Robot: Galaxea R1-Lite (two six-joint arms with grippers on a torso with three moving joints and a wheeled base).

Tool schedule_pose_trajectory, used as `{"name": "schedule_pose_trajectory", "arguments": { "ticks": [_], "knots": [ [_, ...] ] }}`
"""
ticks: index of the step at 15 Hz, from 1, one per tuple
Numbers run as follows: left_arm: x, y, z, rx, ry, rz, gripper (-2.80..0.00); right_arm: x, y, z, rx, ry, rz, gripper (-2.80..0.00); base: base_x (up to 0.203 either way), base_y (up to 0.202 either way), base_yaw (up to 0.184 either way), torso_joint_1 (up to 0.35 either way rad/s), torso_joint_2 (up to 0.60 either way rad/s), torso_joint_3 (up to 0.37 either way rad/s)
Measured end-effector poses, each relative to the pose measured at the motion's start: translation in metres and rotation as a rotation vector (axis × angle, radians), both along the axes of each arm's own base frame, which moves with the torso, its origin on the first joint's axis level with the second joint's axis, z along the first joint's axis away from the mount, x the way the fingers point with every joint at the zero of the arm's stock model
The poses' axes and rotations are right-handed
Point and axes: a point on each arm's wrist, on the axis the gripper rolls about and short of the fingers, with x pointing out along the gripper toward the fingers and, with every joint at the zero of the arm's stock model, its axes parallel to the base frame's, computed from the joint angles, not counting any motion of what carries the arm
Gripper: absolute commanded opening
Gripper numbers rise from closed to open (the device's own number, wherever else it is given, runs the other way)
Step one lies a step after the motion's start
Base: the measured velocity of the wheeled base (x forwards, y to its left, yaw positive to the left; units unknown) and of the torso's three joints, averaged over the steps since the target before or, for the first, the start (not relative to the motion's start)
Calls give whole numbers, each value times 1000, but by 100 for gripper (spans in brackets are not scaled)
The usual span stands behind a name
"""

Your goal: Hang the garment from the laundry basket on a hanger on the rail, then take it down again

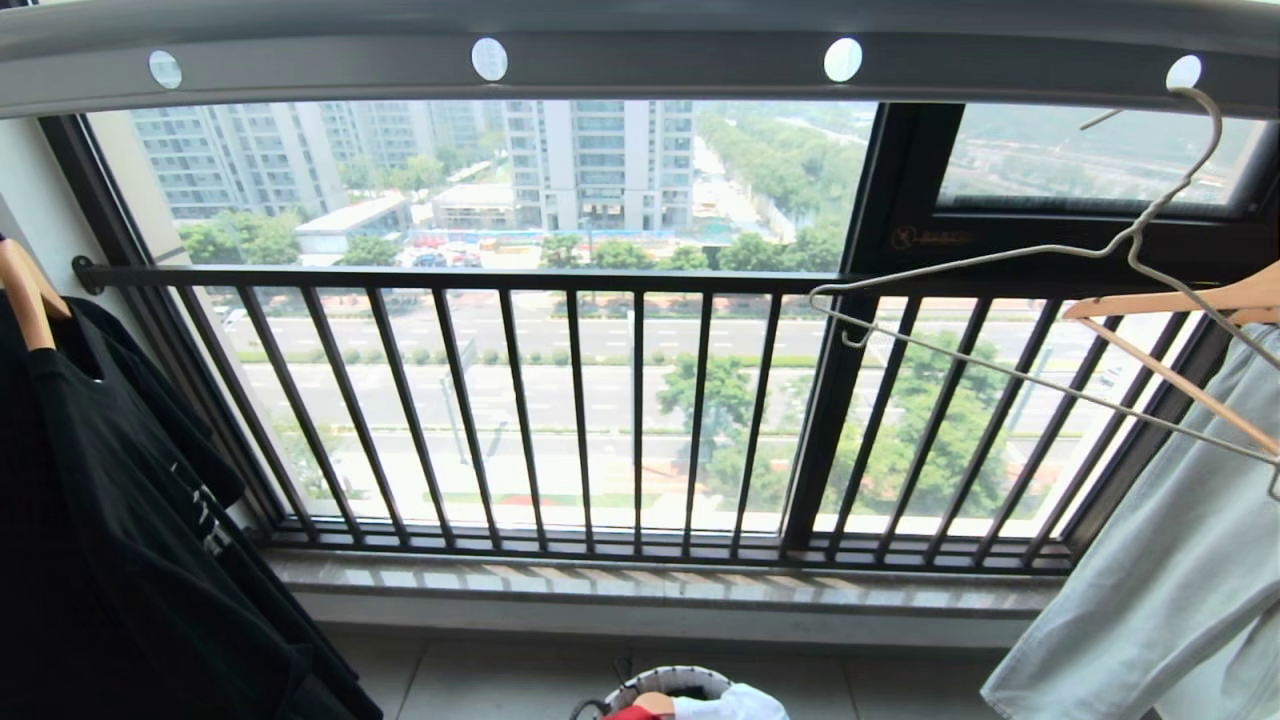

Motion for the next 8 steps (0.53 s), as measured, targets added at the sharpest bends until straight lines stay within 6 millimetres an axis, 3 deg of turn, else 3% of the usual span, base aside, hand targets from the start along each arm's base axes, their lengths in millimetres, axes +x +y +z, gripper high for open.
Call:
{"name": "schedule_pose_trajectory", "arguments": {
  "ticks": [8],
  "knots": [
    [0, 0, 0, 1, 0, 0, -280, 0, 0, 0, 0, -2, 0, -280, 0, 0, 0, 0, 0, 0]
  ]
}}
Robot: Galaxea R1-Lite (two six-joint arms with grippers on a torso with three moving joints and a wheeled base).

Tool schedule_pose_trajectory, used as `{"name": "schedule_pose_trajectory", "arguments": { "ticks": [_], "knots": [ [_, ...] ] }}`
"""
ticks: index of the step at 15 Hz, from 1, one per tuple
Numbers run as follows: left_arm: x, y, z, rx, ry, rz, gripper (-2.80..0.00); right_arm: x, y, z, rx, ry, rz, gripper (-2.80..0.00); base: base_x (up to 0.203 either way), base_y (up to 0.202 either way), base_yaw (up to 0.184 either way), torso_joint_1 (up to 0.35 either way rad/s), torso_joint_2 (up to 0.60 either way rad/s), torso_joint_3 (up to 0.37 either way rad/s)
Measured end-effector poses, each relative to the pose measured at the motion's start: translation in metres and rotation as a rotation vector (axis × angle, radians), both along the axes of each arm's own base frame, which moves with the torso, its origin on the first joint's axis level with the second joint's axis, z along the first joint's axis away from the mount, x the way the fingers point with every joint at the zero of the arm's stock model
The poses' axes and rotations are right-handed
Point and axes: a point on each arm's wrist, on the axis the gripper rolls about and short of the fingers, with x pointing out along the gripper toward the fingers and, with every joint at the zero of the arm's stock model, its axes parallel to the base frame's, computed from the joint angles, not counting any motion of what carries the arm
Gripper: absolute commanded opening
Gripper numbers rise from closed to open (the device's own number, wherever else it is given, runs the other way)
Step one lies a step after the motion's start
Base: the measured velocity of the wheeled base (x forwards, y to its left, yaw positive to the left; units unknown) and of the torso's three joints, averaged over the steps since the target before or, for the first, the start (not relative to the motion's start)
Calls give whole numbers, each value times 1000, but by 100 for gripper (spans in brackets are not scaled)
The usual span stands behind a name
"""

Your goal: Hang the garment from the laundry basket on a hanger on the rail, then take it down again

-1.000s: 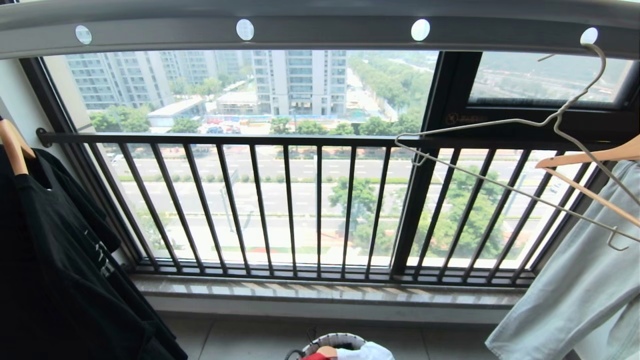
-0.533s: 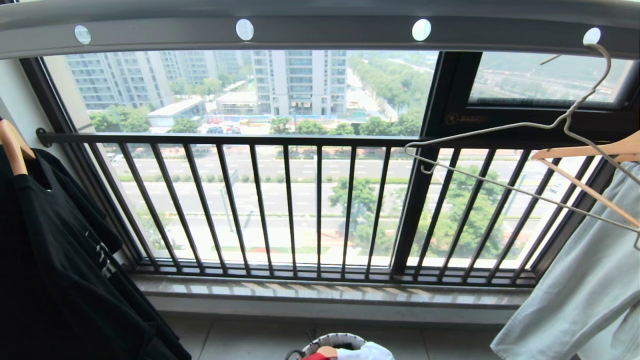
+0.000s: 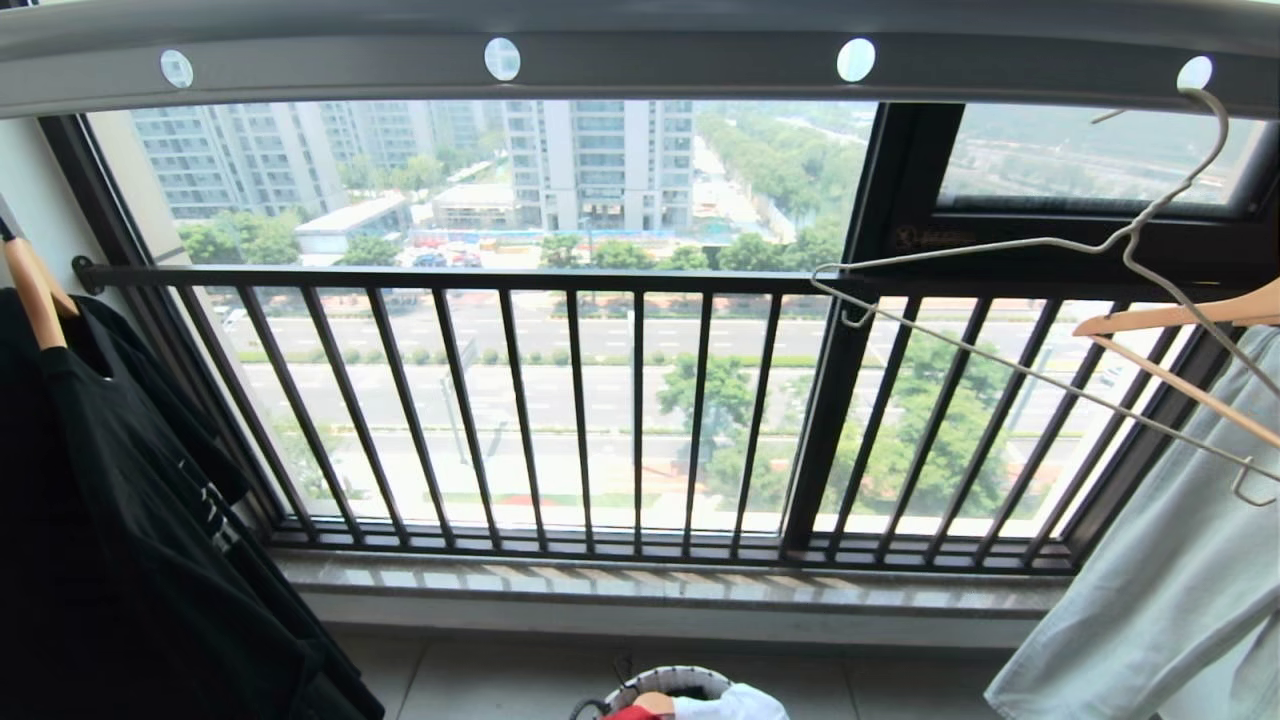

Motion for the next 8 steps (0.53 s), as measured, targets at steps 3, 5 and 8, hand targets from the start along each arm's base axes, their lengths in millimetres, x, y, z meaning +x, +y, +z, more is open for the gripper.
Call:
{"name": "schedule_pose_trajectory", "arguments": {
  "ticks": [3, 5, 8],
  "knots": [
    [0, 0, 0, 0, 0, 0, -280, 0, 0, 0, 1, -4, -2, -280, 0, 0, 0, 0, 0, 0],
    [0, 0, 0, 0, 0, 0, -280, 0, 0, 1, 1, -9, -3, -280, 0, 0, 0, 0, 0, 0],
    [0, 0, 0, 0, 0, 0, -280, 0, 0, 1, 1, -9, -3, -280, 0, 0, 0, 0, 0, 0]
  ]
}}
